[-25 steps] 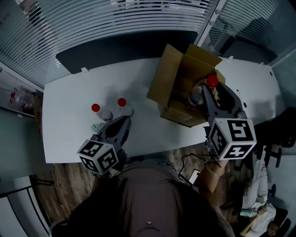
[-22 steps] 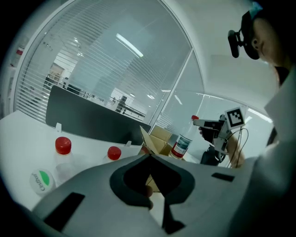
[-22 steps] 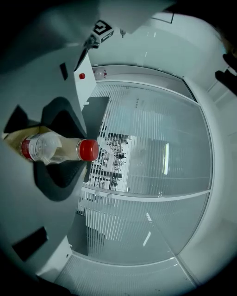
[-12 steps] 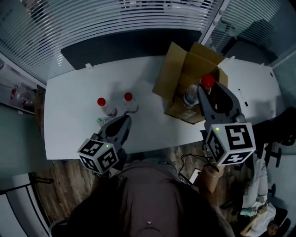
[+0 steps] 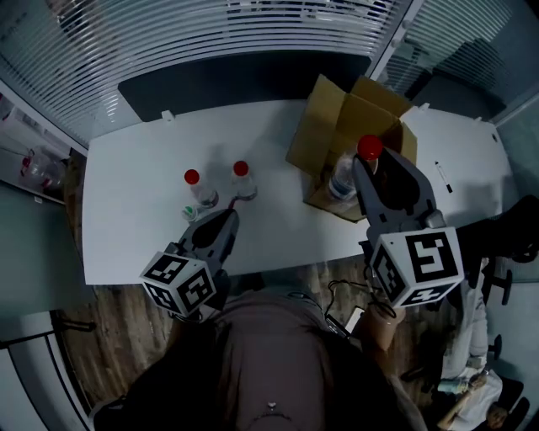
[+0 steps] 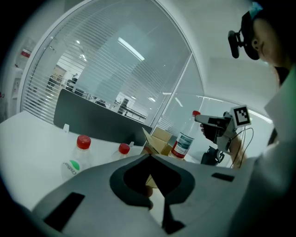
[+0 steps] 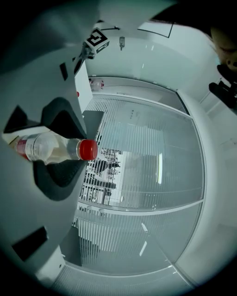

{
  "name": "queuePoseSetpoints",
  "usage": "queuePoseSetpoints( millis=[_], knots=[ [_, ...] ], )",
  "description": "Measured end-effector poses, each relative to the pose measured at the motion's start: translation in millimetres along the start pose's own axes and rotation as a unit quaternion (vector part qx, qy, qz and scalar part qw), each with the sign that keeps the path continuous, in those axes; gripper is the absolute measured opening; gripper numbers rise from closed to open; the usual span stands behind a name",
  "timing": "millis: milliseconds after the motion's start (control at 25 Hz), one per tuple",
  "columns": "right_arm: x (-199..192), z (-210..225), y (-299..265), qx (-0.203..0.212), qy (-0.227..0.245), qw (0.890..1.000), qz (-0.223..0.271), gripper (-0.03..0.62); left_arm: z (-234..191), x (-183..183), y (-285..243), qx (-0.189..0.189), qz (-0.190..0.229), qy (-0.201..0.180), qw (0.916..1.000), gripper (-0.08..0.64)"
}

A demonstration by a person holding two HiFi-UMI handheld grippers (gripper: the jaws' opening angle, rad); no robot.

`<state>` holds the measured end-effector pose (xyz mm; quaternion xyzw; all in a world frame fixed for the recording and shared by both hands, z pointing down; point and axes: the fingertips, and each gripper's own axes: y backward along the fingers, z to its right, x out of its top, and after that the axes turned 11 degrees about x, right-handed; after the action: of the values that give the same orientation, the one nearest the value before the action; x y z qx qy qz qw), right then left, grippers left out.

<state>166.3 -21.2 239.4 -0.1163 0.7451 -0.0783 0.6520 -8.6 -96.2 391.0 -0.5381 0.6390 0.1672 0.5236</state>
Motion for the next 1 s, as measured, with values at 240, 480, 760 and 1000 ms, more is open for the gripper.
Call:
queuePoseSetpoints(
  millis=[240, 480, 760, 1000],
  knots=[
    [2.4, -18.4, 2.7, 0.008, 0.006, 1.000, 0.006, 0.158, -3.1, -4.6, 13.4, 0.003, 0.004, 0.000, 1.0000, 0.008],
    [0.8, -40.2, -2.8, 0.033, 0.006, 0.999, 0.008, 0.156, -9.3, -6.6, 27.4, 0.012, 0.010, 0.003, 0.9999, 0.008],
    [-5.2, -61.9, -12.8, 0.060, 0.001, 0.998, 0.011, 0.156, -16.7, -8.1, 42.5, 0.028, 0.016, 0.006, 0.9995, 0.009],
    [-11.9, -78.8, -22.6, 0.086, -0.003, 0.996, 0.015, 0.155, -22.9, -9.0, 50.6, 0.042, 0.018, 0.007, 0.9989, 0.009]
  ],
)
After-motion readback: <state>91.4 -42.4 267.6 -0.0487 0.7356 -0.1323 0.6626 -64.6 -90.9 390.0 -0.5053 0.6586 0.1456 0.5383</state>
